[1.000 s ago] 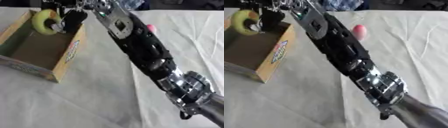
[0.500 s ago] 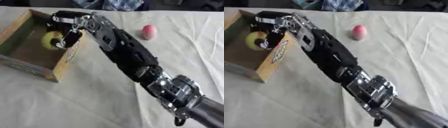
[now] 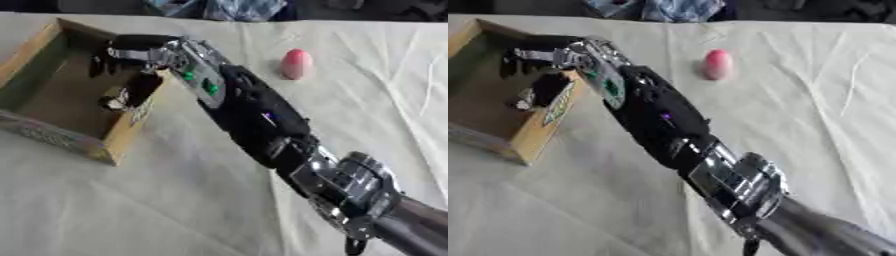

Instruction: Pick up objects on the table and place them in the box.

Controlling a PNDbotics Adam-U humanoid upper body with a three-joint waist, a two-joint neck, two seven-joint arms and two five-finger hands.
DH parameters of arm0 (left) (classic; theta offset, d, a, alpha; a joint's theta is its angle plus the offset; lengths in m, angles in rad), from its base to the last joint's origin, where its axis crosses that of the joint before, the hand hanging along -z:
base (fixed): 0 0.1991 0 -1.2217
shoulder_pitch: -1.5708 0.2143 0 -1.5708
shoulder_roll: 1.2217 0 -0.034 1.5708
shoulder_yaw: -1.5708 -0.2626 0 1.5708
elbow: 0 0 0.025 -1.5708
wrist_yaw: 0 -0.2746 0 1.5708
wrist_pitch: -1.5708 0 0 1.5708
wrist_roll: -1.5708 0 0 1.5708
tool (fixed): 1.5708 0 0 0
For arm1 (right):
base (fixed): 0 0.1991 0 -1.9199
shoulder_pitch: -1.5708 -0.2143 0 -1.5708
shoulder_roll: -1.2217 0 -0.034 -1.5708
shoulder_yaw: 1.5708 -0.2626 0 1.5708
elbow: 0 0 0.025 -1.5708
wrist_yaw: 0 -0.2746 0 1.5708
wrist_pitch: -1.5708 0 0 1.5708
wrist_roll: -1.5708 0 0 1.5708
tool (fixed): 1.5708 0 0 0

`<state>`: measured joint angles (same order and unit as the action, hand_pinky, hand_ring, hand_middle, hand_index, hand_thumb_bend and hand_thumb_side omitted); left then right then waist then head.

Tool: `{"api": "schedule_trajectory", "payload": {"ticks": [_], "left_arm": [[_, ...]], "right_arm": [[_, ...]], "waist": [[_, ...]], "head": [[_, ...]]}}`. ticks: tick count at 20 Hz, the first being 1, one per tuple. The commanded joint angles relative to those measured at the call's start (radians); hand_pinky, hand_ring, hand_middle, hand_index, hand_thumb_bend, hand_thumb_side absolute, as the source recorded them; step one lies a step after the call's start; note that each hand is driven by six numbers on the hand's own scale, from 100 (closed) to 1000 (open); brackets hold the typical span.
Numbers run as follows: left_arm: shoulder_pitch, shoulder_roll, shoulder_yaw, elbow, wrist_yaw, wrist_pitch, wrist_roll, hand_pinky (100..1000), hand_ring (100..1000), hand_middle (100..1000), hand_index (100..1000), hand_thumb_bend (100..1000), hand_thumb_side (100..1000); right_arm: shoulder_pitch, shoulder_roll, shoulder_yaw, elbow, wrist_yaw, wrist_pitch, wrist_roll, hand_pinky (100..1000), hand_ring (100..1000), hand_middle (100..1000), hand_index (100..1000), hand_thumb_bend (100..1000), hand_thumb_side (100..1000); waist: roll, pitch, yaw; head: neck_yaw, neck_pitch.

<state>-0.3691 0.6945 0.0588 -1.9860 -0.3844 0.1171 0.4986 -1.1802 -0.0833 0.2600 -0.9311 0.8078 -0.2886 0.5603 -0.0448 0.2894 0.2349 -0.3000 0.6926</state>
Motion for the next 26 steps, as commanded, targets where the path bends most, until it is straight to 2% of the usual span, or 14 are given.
{"api": "schedule_trajectory", "payload": {"ticks": [1,5,9,16,22,24,25,26], "left_arm": [[-0.005,0.023,0.009,-0.014,0.004,-0.001,-0.006,700,819,1000,795,385,1000],[-0.002,0.023,0.009,-0.014,0.003,0.0,-0.01,700,819,1000,795,384,1000],[0.003,0.027,0.011,-0.014,0.0,0.002,-0.013,700,819,1000,795,383,1000],[0.019,0.035,0.018,-0.014,-0.007,0.009,-0.01,700,819,1000,794,384,1000],[0.027,0.039,0.018,-0.014,-0.009,0.011,-0.013,700,819,1000,795,383,1000],[0.028,0.04,0.018,-0.014,-0.009,0.012,-0.014,700,819,1000,794,383,1000],[0.028,0.04,0.018,-0.014,-0.009,0.012,-0.014,700,819,1000,794,390,1000],[0.028,0.04,0.017,-0.014,-0.009,0.012,-0.015,700,819,1000,794,382,1000]], "right_arm": [[-0.033,-0.003,-0.016,-0.013,0.036,-0.008,-0.006,796,803,800,891,285,491],[-0.038,-0.009,-0.023,-0.021,0.057,0.001,-0.037,789,796,795,887,287,466],[-0.042,-0.037,-0.032,-0.058,0.019,0.017,-0.082,771,781,776,869,266,417],[-0.046,-0.182,-0.043,-0.184,-0.099,0.069,-0.091,774,783,777,869,276,382],[-0.03,-0.283,-0.074,-0.208,-0.146,0.115,-0.072,775,786,776,869,302,345],[-0.022,-0.308,-0.08,-0.203,-0.143,0.12,-0.063,777,787,777,870,328,311],[-0.019,-0.317,-0.085,-0.199,-0.141,0.122,-0.057,777,789,779,872,322,261],[-0.014,-0.326,-0.09,-0.194,-0.14,0.125,-0.05,779,790,781,874,350,282]], "waist": [[0.006,-0.018,0.0],[0.003,-0.019,-0.002],[0.0,-0.021,-0.008],[-0.002,-0.026,-0.026],[0.005,-0.027,-0.041],[0.008,-0.026,-0.044],[0.01,-0.025,-0.046],[0.011,-0.025,-0.047]], "head": [[-0.001,-0.004],[0.002,-0.005],[0.009,-0.005],[0.034,0.0],[0.046,0.007],[0.049,0.008],[0.05,0.008],[0.051,0.008]]}}
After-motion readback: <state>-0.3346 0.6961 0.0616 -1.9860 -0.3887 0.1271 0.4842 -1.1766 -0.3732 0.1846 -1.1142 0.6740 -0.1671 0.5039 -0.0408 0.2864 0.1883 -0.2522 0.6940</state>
